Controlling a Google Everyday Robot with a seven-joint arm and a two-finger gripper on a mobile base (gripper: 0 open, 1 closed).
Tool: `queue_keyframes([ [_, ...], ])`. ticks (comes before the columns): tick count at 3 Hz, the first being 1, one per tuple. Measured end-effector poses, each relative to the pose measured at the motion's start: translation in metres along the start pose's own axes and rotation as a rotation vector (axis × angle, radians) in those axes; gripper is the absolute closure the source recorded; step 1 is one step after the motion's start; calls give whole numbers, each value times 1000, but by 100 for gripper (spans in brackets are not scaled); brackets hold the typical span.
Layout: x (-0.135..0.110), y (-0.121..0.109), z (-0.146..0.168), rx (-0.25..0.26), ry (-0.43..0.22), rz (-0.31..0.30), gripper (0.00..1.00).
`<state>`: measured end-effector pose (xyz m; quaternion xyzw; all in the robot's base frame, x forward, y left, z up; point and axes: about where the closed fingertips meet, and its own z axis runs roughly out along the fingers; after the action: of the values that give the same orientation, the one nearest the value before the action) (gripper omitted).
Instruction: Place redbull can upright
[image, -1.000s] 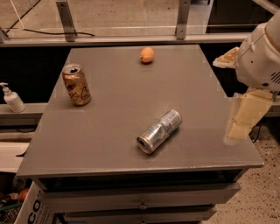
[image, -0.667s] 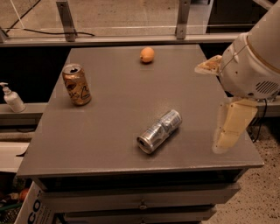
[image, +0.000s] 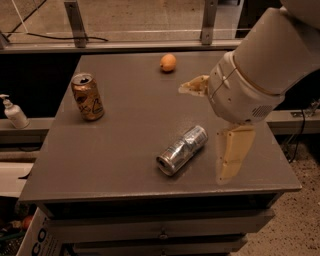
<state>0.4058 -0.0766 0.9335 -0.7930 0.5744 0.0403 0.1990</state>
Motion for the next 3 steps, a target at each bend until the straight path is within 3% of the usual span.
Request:
queue_keyframes([
  [2,-2,-3,-3,0,-10,-31,0],
  [3,-13,-9,10,-31,-44,-104,0],
])
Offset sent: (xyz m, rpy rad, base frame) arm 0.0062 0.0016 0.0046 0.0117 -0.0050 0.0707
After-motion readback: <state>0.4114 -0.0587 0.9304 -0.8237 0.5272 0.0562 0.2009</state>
